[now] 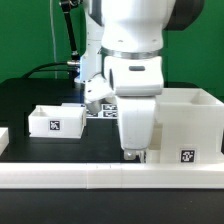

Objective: Assemble drawer

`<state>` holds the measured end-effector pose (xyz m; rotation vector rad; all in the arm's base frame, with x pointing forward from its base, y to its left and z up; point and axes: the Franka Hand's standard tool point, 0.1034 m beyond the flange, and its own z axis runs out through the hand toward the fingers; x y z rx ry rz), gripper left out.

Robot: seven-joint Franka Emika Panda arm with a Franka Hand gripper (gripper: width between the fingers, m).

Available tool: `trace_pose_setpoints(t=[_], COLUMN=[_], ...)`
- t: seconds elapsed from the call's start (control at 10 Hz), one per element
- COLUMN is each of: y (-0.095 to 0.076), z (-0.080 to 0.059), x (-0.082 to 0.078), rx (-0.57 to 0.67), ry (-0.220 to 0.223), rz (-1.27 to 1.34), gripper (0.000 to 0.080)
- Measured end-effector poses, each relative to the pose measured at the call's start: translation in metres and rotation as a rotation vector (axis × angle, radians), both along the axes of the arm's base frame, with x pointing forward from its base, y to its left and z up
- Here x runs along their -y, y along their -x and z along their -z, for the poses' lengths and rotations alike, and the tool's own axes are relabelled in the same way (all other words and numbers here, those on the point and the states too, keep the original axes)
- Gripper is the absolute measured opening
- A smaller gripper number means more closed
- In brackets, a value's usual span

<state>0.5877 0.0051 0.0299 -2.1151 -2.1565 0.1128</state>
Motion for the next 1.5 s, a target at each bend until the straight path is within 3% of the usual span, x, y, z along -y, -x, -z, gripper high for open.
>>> trace_pose_setpoints(t=[0.1, 0.5, 0.9, 1.0, 1.2, 1.5], y=[0.002, 0.004, 0.002, 0.002, -0.001, 0.004], z=[0.004, 0.006, 0.001, 0.001, 0.000, -0.021], x=[0.002, -0.026, -0.022, -0.015, 0.016, 0.055], rx=[-0.006, -0.004, -0.038, -0.036, -0.016, 0.077], ry=[-0.007, -0.014, 0.001, 0.001, 0.010, 0.021], rz=[-0.004, 0.001, -0.009, -0.016, 0.007, 0.072], gripper=[0.0649, 0.0649, 0.0649, 0.0649, 0.0649, 0.0649])
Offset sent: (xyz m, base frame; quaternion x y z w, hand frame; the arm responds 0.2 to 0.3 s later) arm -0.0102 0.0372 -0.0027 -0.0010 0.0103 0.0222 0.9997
